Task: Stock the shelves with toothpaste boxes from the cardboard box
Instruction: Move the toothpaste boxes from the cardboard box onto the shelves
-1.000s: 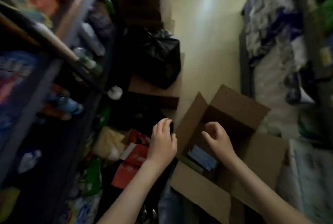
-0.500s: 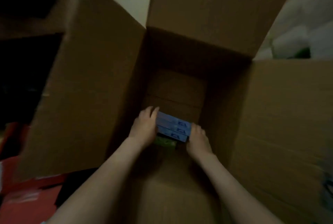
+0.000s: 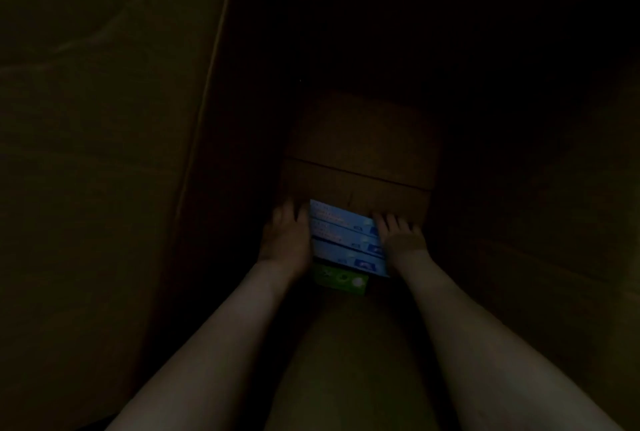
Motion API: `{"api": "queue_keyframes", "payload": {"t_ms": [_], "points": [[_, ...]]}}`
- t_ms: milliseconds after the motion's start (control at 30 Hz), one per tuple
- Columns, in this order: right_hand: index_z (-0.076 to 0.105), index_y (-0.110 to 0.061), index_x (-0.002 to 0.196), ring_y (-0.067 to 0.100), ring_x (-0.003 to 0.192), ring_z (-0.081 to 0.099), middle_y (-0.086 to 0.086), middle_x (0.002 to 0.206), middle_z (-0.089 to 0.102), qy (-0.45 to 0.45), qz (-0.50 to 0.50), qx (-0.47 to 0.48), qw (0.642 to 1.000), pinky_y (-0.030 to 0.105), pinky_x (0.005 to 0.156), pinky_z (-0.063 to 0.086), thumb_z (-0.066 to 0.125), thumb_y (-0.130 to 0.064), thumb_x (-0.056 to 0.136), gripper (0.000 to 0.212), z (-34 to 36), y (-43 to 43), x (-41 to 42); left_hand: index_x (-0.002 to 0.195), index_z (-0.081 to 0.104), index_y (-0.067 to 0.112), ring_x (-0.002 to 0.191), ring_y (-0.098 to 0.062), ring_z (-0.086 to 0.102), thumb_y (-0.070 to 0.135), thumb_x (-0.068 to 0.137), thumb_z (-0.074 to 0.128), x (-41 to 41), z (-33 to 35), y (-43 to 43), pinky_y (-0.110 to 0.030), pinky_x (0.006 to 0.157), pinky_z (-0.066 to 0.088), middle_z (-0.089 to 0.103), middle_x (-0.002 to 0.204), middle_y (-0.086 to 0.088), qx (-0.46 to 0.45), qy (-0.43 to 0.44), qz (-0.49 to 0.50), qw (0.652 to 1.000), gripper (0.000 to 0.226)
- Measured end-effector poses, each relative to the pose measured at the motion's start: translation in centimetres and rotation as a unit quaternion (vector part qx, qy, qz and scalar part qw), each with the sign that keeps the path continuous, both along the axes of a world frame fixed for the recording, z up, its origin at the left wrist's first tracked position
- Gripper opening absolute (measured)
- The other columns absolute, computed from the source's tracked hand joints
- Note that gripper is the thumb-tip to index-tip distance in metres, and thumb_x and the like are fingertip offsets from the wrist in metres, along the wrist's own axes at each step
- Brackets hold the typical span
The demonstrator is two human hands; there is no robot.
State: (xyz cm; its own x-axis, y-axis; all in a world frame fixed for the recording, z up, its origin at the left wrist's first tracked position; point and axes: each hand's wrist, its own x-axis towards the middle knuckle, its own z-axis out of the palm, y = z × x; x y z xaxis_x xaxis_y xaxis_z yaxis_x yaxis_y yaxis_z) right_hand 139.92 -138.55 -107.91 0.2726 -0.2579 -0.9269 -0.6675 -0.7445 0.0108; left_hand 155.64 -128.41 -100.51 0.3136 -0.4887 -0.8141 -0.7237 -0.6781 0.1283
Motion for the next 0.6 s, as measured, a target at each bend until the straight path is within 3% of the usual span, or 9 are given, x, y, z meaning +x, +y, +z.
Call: {"api": "queue_keyframes", "payload": {"t_ms": [200,400,600], "points": [[0.001,-0.019,0.150,0.029,0.137,0.023,0.010,0.152,0.016,-0.037,0.040,-0.014,0.998,0.041,0.106,0.030,0.065,-0.015,0.085,0.091,-0.3,-1.7,0.2,0.151,0.011,0.015,0.144,-0.033,0.004,0.011,0.096,0.045,0.3,-0.2,0.0,-0.041,0.117,0.016,-0.002,0.158,-0.015,-0.011,0.006,-0.010,1.000,0.066],[-0.007,-0.017,0.151,0.031,0.138,0.020,0.012,0.153,0.013,-0.055,0.006,0.028,0.998,0.041,0.110,0.028,0.056,-0.003,0.089,0.089,-0.8,-1.8,-0.3,0.152,0.005,0.013,0.145,-0.033,-0.002,0.010,0.097,0.041,0.0,-0.1,0.5,-0.041,0.118,0.008,-0.008,0.158,-0.015,-0.011,0.003,-0.016,1.000,0.066],[-0.002,-0.016,0.151,0.033,0.139,0.021,0.017,0.152,0.012,-0.057,0.022,0.045,0.997,0.034,0.110,0.026,0.054,-0.006,0.092,0.082,-1.2,-4.1,-0.7,0.152,-0.003,0.010,0.146,-0.031,-0.007,0.009,0.096,0.042,-0.2,0.3,0.7,-0.042,0.120,0.001,-0.012,0.158,-0.015,-0.040,-0.010,-0.053,0.998,0.071]]}}
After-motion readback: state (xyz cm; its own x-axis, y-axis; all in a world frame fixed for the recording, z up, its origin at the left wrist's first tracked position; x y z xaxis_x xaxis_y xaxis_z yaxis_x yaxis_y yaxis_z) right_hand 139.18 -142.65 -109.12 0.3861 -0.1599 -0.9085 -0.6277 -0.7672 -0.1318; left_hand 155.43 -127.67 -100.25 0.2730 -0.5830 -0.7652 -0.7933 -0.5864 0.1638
